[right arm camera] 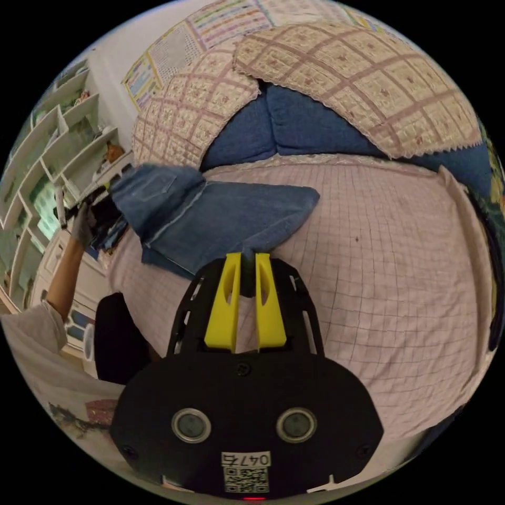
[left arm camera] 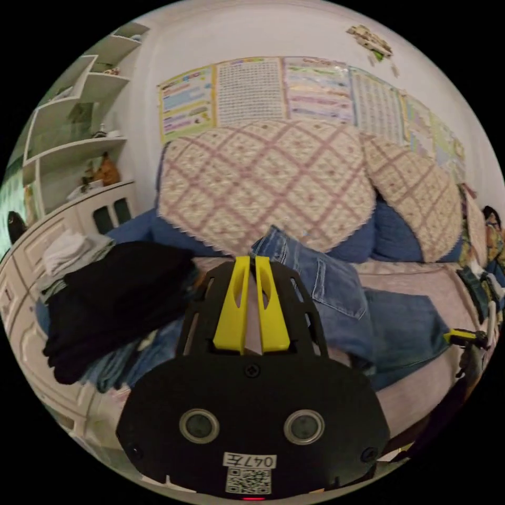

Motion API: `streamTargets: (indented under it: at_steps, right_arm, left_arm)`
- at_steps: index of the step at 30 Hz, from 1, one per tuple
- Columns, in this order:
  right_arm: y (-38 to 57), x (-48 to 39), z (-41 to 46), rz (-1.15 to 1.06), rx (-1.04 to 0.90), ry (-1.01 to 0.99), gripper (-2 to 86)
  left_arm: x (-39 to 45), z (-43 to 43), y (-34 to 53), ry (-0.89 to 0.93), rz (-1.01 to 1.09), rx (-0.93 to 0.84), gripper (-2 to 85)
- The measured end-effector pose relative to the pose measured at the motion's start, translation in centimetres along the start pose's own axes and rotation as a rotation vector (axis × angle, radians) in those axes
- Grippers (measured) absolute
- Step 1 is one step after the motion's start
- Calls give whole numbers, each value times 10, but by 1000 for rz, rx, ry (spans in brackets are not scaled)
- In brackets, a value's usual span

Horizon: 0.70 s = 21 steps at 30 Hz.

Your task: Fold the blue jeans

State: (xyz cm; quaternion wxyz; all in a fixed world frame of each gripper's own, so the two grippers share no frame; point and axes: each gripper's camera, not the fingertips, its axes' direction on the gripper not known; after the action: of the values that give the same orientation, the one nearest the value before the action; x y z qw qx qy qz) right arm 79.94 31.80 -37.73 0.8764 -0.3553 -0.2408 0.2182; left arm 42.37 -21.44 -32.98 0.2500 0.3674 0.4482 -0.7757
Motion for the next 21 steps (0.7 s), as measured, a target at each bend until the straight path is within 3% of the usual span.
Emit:
streamTargets:
  at_steps: [7,11,15,21]
  right_arm:
    - [-25,49,34,207,-60,-188,48]
    - [-60,55,54,200,-99,-178,69]
    - [-99,59,84,185,-175,-156,71]
    - [-132,53,119,132,-229,-152,44]
  left_arm:
    - [-80,81,67,-19,-21,-278,-1]
    - [-117,81,87,1,-150,-270,40]
    - [-145,43,117,177,-221,-198,76]
    - [-161,75,169,315,-397,-358,118]
